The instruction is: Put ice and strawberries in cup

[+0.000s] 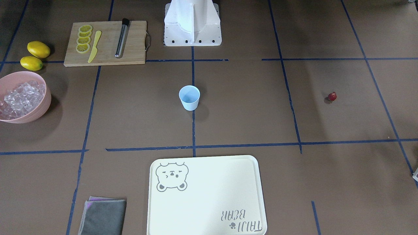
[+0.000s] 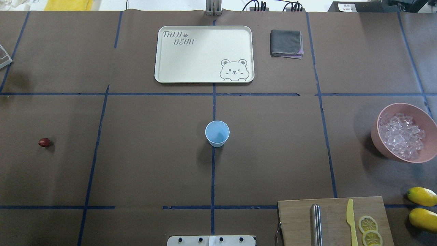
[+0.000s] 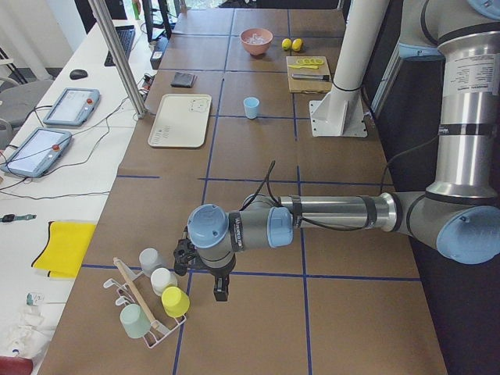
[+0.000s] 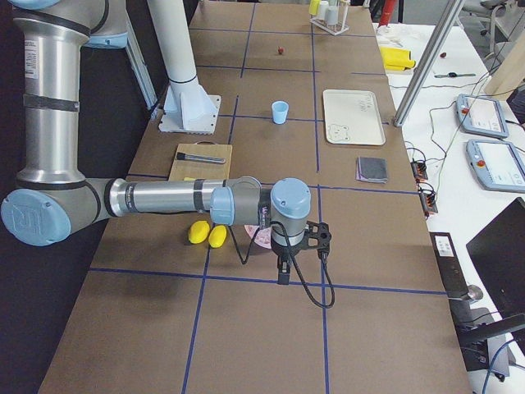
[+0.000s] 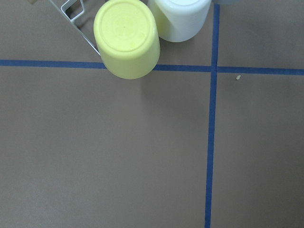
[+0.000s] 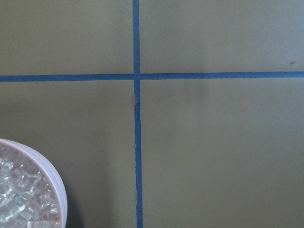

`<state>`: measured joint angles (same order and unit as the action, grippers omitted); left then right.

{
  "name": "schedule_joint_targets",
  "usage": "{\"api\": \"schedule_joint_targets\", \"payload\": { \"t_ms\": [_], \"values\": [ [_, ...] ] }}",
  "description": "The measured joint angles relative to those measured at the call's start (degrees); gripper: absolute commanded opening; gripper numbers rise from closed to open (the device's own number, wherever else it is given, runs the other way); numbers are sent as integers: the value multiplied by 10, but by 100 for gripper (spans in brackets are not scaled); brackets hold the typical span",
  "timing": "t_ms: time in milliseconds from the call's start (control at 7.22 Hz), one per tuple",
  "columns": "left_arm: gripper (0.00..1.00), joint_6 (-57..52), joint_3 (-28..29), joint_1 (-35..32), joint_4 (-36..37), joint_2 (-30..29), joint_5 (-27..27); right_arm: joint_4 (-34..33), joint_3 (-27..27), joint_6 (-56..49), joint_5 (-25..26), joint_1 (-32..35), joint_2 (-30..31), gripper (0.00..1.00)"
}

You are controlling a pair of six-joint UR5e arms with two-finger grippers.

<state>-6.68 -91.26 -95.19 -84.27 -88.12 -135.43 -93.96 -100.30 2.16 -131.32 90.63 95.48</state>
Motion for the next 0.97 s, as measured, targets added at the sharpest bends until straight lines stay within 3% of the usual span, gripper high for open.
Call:
{"api": "schedule_joint_targets", "payload": {
  "t_ms": [693, 970],
  "values": [
    [100, -2, 1, 6, -9, 15, 2, 14, -2, -3, -61, 1, 14, 100],
    [100, -2, 2, 7, -36, 28, 0, 67, -4, -5, -65, -13, 22, 100]
  ]
}}
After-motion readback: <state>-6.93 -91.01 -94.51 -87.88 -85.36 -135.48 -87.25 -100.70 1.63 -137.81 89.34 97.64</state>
